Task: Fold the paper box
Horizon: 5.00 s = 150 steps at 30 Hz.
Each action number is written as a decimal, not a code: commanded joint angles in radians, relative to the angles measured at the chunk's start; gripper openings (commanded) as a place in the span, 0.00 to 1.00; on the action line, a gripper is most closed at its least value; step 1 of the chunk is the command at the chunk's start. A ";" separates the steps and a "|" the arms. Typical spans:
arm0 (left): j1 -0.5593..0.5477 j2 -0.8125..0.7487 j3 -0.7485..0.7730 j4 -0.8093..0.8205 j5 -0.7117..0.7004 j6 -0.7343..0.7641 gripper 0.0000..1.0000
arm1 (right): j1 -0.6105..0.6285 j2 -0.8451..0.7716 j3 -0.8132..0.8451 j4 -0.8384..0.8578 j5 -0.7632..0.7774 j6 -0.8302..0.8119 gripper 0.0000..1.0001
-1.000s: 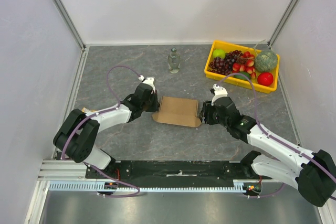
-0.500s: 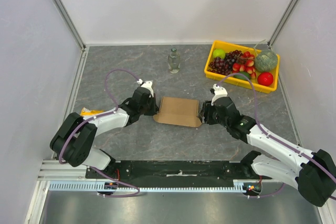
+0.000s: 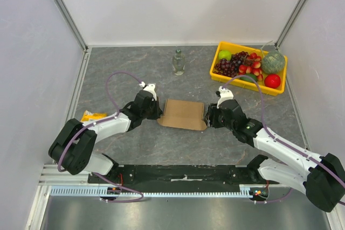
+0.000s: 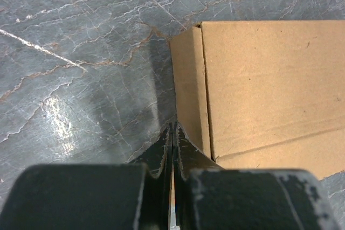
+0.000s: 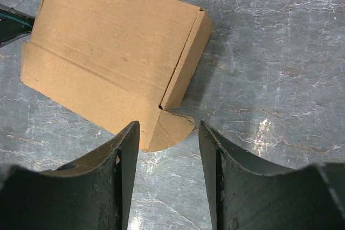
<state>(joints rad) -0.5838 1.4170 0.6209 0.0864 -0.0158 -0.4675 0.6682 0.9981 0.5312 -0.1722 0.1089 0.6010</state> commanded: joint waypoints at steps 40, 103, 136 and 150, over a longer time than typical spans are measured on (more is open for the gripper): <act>-0.070 -0.423 -0.228 0.072 0.108 -0.111 0.71 | -0.010 0.134 -0.030 0.165 -0.167 -0.012 0.78; -0.122 -0.237 -0.147 0.095 0.082 -0.060 0.69 | -0.010 0.208 -0.037 0.226 -0.264 0.049 0.70; -0.128 -0.214 -0.185 0.156 0.116 -0.092 0.47 | -0.010 0.224 -0.043 0.240 -0.262 0.056 0.62; -0.128 -0.164 -0.188 0.179 0.099 -0.074 0.45 | -0.012 0.249 -0.050 0.243 -0.235 0.043 0.61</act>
<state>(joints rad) -0.7048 1.2404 0.4355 0.2077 0.0650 -0.5369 0.6571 1.2358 0.4847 0.0277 -0.1326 0.6540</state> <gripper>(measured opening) 0.458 0.611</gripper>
